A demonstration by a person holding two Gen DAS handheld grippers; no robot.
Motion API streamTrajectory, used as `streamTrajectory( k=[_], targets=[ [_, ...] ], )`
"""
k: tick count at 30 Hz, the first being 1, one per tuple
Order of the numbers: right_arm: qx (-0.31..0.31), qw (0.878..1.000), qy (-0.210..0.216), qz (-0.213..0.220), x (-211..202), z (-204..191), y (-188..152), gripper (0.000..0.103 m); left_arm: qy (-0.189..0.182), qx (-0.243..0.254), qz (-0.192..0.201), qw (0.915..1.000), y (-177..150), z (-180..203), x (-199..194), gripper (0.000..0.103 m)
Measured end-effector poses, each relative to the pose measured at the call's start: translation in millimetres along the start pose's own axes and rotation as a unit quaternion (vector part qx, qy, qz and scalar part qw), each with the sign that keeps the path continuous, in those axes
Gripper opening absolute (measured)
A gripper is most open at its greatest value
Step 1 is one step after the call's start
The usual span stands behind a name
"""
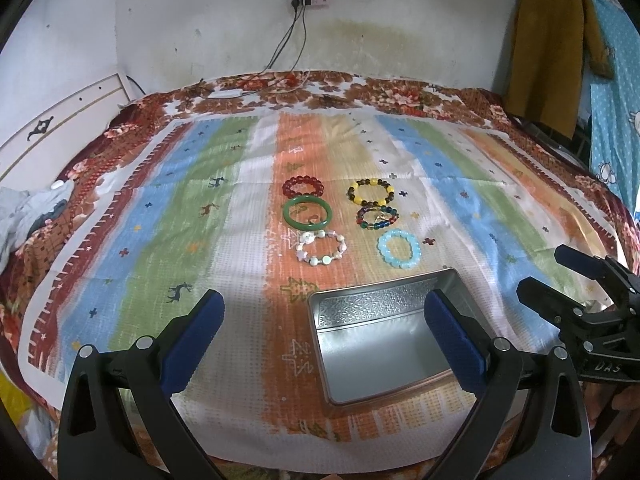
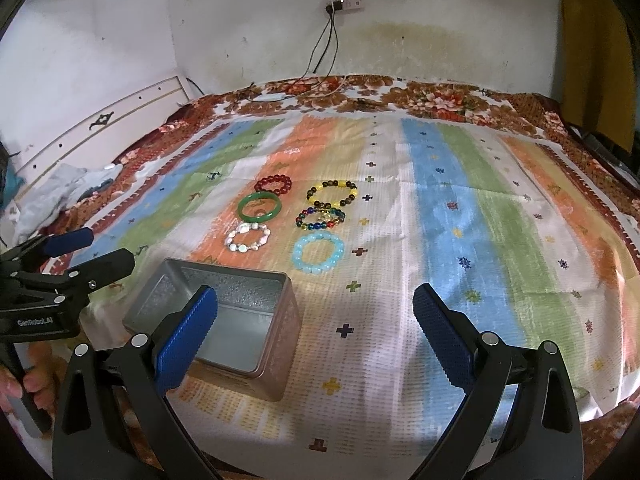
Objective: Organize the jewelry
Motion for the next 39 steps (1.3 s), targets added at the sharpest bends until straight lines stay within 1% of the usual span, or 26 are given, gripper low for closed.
streamTrajectory(
  k=[4,7,18,22,25,27,30,32,34,39],
  targets=[
    [0.003,1.000,0.003,-0.007,4,0,1,0.099,0.004,-0.004,0.009,0.9999,3,-2,0,0.098],
    [0.010,1.000,0.003,-0.007,5,3,3,0.099,0.004,-0.012,0.002,0.9999,4,-5,4,0.098],
    [0.010,1.000,0.005,-0.012,11,6,9,0.099,0.010,-0.001,-0.015,0.9998,11,-6,15,0.097],
    [0.010,1.000,0.005,-0.015,20,9,17,0.099,0.007,-0.004,-0.029,0.9995,17,-8,25,0.098],
    [0.007,1.000,0.008,-0.022,27,9,21,0.099,0.002,0.001,-0.029,0.9996,22,-6,29,0.098],
    [-0.002,1.000,0.004,-0.029,33,9,25,0.099,0.005,0.006,-0.030,0.9995,26,-5,33,0.098],
    [-0.010,1.000,0.003,-0.030,38,9,30,0.099,0.003,0.013,-0.041,0.9991,33,-4,43,0.098],
    [-0.012,0.999,0.004,-0.032,40,10,32,0.099,0.007,0.020,-0.039,0.9990,38,-4,48,0.098],
    [-0.010,0.999,0.004,-0.035,44,13,35,0.099,0.011,0.022,-0.039,0.9989,42,-4,52,0.098],
    [-0.001,0.999,0.010,-0.050,59,23,43,0.099,0.013,0.017,-0.057,0.9982,49,-10,68,0.098]
  ],
)
Point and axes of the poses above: each gripper's, at about its wrist camera, not at the fingertips, and x roughly the way its jaws point, z to its right, y to its top, the point moved 7 cm from there along x, roughly the way its jaws point, and after that the axes turned 8 degrees about -x, right-handed, at the moved point
